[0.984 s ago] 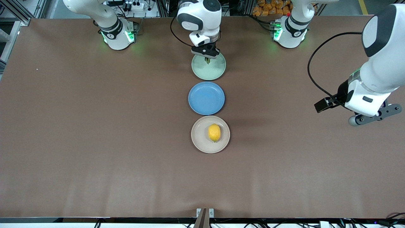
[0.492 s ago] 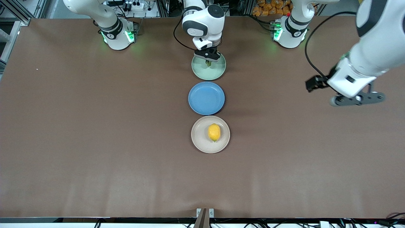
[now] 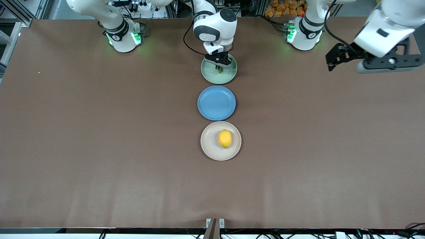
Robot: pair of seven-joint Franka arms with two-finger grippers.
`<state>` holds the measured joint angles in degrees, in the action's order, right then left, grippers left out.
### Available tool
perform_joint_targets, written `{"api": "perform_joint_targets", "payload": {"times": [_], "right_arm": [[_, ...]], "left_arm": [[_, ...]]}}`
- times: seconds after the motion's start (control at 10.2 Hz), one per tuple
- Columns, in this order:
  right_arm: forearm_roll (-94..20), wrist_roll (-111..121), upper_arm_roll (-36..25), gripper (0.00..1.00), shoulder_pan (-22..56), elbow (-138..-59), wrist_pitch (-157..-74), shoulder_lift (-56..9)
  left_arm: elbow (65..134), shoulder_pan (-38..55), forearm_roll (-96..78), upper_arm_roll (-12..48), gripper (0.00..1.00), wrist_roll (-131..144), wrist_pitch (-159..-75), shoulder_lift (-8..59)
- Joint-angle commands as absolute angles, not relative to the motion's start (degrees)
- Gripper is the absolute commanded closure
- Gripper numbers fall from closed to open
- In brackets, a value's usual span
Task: Place lemon and lettuce in plates
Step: 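Lower the lettuce onto the green plate while the left gripper withdraws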
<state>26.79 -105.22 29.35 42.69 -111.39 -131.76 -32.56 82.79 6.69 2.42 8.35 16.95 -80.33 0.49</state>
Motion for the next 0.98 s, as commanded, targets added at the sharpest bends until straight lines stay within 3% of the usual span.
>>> {"api": "perform_joint_targets", "payload": {"times": [0.0,0.39,0.89], "right_arm": [[28.92,-106.7,29.79,0.0,42.37,-110.04,-130.7,-33.05],[28.83,-103.81,29.79,0.0,40.26,-109.6,-130.43,-32.08],[22.01,-91.99,32.17,0.0,32.45,-109.86,-124.47,-22.61]], "left_arm": [[82.26,3.96,1.66,8.0,0.0,15.38,-85.83,2.99],[85.43,2.99,0.79,7.65,0.0,14.68,-89.38,1.06],[85.69,3.16,0.79,5.01,0.0,10.99,-90.88,0.26]]}}
